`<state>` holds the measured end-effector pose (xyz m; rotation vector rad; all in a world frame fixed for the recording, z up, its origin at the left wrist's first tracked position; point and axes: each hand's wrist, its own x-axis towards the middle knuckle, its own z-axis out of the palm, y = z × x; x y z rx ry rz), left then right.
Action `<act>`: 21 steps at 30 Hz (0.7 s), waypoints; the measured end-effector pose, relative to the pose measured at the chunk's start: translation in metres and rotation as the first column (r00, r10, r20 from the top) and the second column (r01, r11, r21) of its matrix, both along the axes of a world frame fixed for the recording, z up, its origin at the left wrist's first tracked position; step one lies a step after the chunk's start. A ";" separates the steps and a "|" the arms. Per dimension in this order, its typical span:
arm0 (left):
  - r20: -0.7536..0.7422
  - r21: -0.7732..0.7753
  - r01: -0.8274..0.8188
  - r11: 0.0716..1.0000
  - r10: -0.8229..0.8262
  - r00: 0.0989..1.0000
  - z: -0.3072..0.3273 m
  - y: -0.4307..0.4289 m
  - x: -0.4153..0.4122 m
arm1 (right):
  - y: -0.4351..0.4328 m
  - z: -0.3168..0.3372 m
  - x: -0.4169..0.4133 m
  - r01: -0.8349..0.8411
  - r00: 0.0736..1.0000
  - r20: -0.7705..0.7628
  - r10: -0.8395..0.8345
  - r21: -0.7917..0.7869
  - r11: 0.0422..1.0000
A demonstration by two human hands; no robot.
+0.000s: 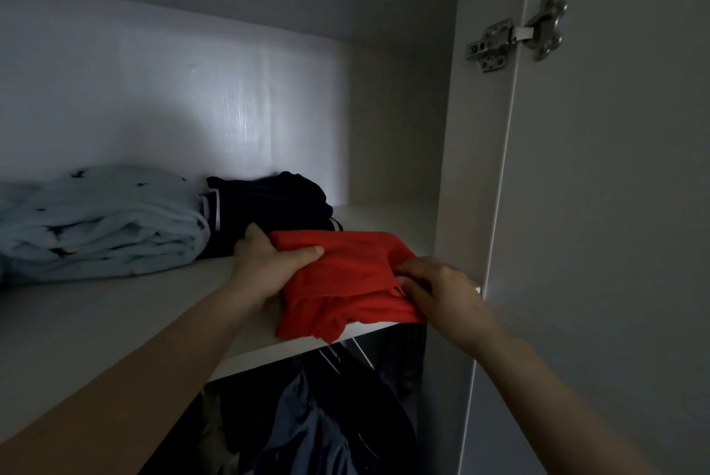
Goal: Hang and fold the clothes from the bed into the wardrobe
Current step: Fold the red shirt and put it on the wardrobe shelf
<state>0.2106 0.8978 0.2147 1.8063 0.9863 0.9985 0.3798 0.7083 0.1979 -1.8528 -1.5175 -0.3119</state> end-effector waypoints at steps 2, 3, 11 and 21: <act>-0.146 0.375 -0.006 0.927 0.066 0.987 0.010 0.003 -0.003 | 0.000 0.000 0.004 -0.024 1.000 -0.010 0.024 -0.011 1.000; -0.190 0.490 0.078 0.868 0.019 0.982 0.017 0.003 -0.002 | -0.001 0.001 0.006 -0.035 0.999 -0.026 0.035 -0.021 0.999; -0.589 0.208 0.551 0.808 -0.346 0.731 0.026 0.006 0.019 | -0.019 0.003 -0.014 0.110 0.994 0.007 -0.113 0.172 0.979; -0.456 0.225 0.349 0.909 -0.219 0.863 0.018 -0.012 0.007 | -0.001 0.011 -0.018 0.198 0.977 -0.058 -0.204 -0.087 0.976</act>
